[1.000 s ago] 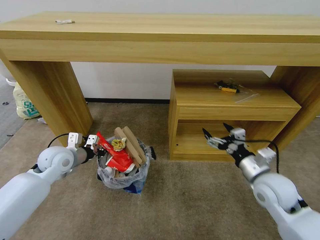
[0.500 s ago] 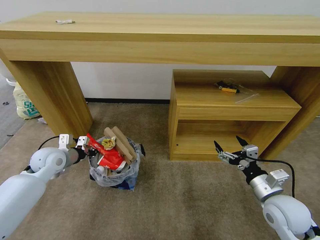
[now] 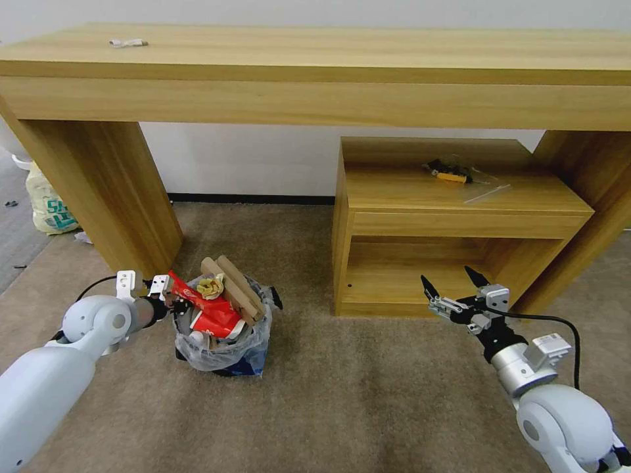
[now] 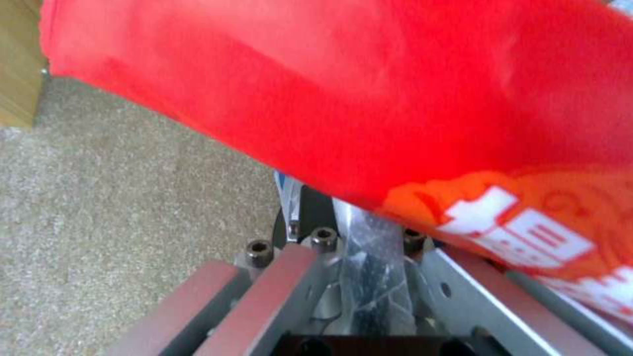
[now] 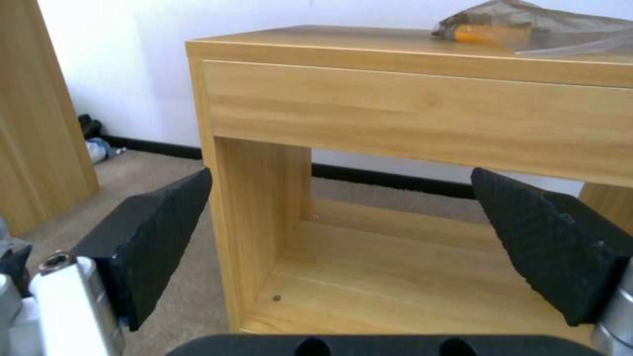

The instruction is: Pick up the trash bin and place the garbage on the floor into it.

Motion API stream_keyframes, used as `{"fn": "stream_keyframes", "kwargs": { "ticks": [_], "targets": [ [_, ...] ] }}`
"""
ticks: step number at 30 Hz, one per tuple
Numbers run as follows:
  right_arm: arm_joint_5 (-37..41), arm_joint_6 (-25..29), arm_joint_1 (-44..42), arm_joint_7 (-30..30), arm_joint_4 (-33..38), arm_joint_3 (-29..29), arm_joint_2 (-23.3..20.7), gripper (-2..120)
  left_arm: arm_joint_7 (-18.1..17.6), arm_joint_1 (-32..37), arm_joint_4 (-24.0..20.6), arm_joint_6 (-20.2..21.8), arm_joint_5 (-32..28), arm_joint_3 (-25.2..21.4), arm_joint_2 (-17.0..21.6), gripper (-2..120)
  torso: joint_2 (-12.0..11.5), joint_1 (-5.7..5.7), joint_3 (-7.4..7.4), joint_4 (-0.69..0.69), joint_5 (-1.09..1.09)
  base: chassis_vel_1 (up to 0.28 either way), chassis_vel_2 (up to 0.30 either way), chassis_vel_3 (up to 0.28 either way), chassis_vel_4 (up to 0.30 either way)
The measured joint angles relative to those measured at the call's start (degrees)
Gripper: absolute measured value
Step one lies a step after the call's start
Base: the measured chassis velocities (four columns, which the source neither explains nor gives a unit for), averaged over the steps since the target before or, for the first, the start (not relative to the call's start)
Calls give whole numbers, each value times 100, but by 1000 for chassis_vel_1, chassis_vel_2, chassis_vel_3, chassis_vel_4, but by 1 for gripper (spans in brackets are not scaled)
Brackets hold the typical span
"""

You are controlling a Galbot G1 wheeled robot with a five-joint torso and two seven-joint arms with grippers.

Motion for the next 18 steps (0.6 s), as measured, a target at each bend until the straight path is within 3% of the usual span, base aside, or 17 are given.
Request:
{"fn": "stream_keyframes", "kwargs": {
  "ticks": [18],
  "targets": [
    [2, -83, 66, 212, 108, -222, 22, 100, 128, 4, 102, -1, 50, -18, -82, 0, 0, 0, 0, 0, 0, 0, 0, 0, 0]
  ]
}}
